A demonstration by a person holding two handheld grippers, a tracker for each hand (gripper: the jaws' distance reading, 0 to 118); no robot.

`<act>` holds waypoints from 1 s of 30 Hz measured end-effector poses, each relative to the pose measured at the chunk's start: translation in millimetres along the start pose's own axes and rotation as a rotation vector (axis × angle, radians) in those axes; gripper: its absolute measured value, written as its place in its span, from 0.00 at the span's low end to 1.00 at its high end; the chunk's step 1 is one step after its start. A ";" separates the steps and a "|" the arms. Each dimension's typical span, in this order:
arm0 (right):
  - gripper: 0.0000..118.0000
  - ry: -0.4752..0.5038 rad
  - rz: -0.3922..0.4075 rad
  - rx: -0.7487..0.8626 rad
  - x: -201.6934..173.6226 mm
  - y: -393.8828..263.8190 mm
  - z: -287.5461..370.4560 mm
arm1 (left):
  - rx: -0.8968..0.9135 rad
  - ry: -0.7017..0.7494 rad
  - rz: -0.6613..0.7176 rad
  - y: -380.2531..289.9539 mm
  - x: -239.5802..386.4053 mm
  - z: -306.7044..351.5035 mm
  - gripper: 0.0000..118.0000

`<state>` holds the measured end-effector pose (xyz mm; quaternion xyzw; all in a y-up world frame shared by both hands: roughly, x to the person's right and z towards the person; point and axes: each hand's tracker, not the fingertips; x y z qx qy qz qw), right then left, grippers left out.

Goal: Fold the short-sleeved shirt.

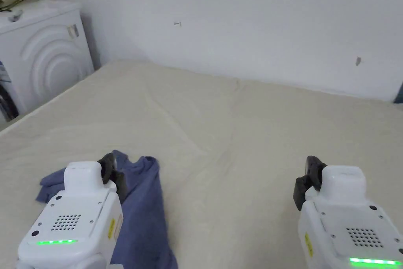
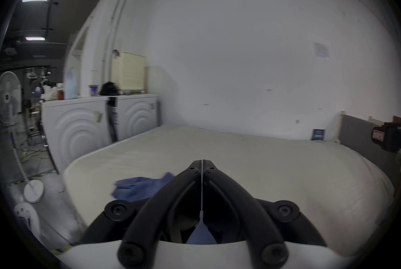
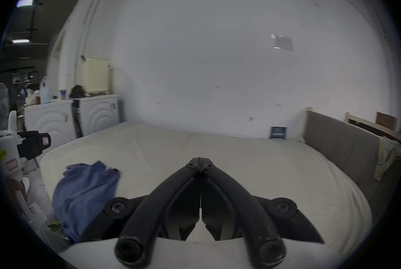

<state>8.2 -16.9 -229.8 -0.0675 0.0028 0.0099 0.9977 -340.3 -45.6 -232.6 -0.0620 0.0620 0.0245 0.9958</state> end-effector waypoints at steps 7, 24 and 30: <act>0.00 0.220 0.016 0.005 -93.0 3.1 -18.6 | 0.002 0.227 -0.036 6.0 -98.0 37.5 0.00; 0.00 0.236 0.060 -0.033 -114.2 -10.8 -27.0 | -0.449 0.077 0.142 -16.9 -141.7 -41.5 0.43; 0.00 0.140 0.069 -0.083 -79.8 -22.2 -39.7 | -0.712 -0.032 0.136 -60.1 -109.9 -121.1 0.87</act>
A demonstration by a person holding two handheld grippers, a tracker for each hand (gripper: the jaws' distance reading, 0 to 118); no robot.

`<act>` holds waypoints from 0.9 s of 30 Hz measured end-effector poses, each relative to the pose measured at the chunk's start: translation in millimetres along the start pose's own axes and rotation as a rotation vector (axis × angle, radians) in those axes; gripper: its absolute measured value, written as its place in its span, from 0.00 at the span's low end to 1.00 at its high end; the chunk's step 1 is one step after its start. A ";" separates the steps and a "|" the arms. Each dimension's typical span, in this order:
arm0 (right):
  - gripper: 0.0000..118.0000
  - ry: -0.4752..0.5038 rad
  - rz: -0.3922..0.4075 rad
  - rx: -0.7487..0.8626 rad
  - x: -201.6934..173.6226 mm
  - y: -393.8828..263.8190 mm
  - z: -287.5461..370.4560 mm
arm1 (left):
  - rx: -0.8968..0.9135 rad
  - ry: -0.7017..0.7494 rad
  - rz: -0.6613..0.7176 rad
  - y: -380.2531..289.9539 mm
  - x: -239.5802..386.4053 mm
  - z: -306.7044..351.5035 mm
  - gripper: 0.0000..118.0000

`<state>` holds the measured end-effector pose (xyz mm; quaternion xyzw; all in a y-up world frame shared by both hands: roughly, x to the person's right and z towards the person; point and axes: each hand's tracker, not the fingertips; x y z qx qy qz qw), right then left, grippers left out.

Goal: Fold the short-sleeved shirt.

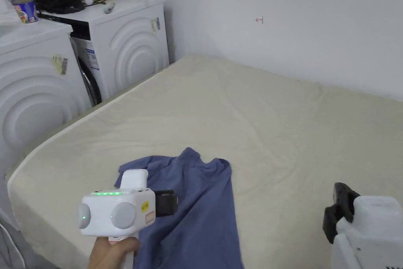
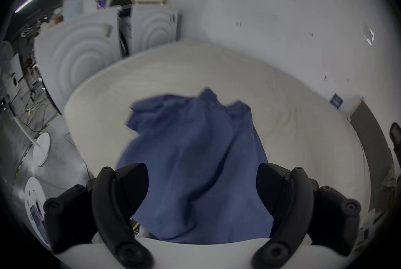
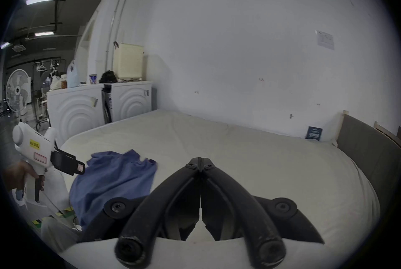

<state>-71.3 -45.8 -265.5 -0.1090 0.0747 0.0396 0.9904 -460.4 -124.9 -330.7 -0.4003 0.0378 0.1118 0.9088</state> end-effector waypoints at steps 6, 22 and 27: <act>0.00 -0.087 0.000 -0.049 33.6 -12.5 -3.9 | -0.169 0.007 0.004 -3.2 20.1 -87.1 0.87; 0.00 -0.185 -0.022 -0.106 87.8 -31.7 18.8 | -0.144 -0.086 0.028 -11.9 42.2 -86.7 0.05; 0.00 -0.192 -0.040 -0.080 100.7 -29.3 33.9 | -0.049 -0.292 0.104 11.8 71.7 -30.9 0.05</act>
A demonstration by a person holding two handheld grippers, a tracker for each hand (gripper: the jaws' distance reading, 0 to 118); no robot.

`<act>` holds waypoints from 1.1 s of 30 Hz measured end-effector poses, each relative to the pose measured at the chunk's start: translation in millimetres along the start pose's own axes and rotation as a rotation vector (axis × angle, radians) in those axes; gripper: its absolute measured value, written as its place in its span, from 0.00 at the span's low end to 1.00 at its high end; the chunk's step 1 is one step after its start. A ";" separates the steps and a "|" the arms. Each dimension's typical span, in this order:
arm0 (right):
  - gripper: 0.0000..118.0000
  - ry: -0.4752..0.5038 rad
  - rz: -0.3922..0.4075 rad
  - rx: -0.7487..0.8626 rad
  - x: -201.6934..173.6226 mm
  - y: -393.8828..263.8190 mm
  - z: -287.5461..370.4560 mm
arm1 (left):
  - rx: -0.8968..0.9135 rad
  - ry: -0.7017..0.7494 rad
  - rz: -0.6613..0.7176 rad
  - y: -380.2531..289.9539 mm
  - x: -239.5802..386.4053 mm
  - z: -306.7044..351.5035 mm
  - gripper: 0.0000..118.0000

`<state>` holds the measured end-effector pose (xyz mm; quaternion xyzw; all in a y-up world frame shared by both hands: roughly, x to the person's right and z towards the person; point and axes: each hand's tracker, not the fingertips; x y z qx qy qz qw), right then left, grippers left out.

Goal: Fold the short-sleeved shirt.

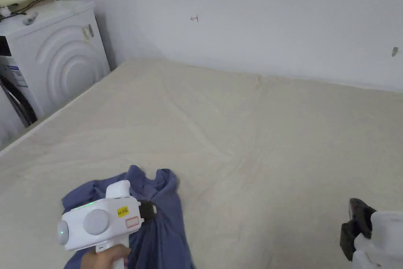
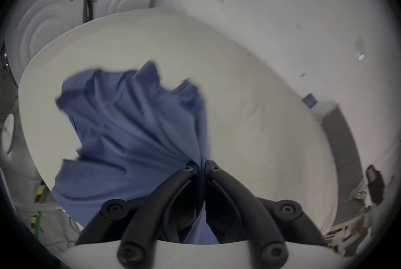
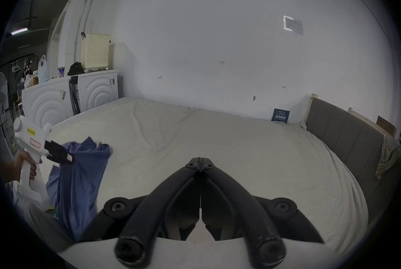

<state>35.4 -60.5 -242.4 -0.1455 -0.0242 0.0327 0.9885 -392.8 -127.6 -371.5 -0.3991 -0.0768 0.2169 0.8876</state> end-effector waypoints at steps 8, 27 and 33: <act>0.00 -0.063 -0.046 0.051 44.0 4.0 31.3 | 0.079 -0.275 -0.262 34.3 159.6 35.4 0.05; 0.00 -0.341 -0.073 0.123 158.1 0.8 111.8 | -0.179 -0.594 -0.640 -82.0 396.7 -36.2 0.05; 0.00 -0.332 -0.096 0.093 159.5 -5.2 104.4 | -0.419 -0.451 -0.662 -154.3 370.3 -108.8 0.05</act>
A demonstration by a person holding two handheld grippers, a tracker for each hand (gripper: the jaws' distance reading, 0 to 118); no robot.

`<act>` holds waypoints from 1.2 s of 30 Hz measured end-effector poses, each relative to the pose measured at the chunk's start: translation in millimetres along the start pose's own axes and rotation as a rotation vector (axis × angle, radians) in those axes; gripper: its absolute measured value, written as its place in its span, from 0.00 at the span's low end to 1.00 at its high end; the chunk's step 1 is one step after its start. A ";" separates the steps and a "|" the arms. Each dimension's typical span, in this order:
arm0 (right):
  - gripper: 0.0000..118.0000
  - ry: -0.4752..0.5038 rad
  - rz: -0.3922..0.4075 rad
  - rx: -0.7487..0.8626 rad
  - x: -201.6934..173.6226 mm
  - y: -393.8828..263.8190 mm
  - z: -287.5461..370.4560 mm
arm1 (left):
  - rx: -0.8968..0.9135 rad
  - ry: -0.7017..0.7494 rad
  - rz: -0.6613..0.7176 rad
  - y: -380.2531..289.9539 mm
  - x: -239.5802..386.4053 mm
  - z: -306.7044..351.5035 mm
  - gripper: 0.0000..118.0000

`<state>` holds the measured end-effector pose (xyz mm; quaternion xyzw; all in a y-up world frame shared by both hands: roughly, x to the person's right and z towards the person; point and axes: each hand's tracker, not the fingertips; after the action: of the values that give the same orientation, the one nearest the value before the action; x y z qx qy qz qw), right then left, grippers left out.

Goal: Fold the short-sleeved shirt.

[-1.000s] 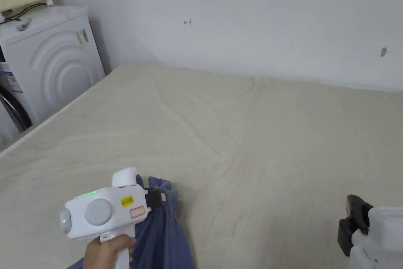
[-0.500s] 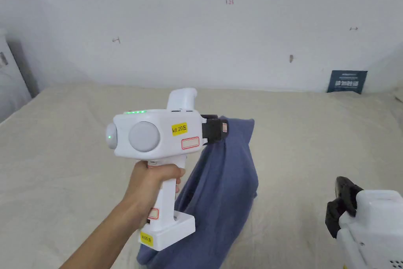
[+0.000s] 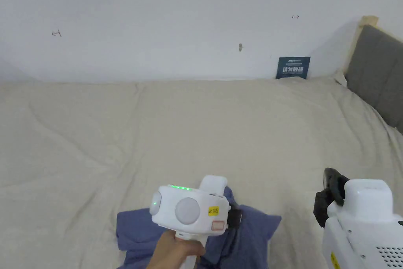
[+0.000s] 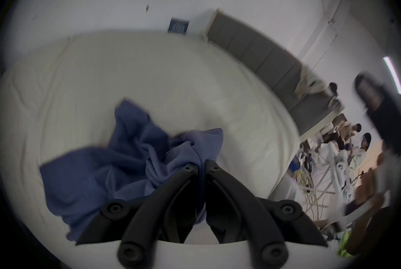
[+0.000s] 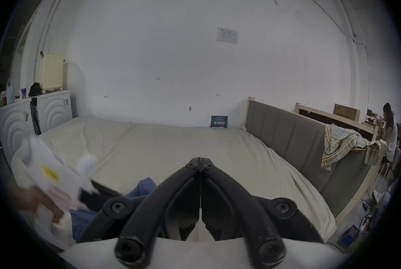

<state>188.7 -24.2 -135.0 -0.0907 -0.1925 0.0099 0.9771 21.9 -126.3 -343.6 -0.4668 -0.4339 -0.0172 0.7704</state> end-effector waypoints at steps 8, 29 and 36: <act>0.00 0.032 -0.007 -0.028 -12.9 -6.4 -5.5 | -0.209 0.151 0.044 -46.0 -23.9 -69.5 0.05; 0.00 0.024 -0.022 0.106 -20.9 40.2 12.6 | 0.703 0.487 -0.108 -21.4 -3.1 198.0 0.90; 0.00 0.039 -0.016 0.148 -31.3 49.8 15.5 | 0.902 0.701 -0.098 -40.9 -23.8 240.3 0.84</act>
<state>154.6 25.8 -141.6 -0.0169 -0.1727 0.0144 0.9847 -167.4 18.0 -286.0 -0.0377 -0.1379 -0.0200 0.9895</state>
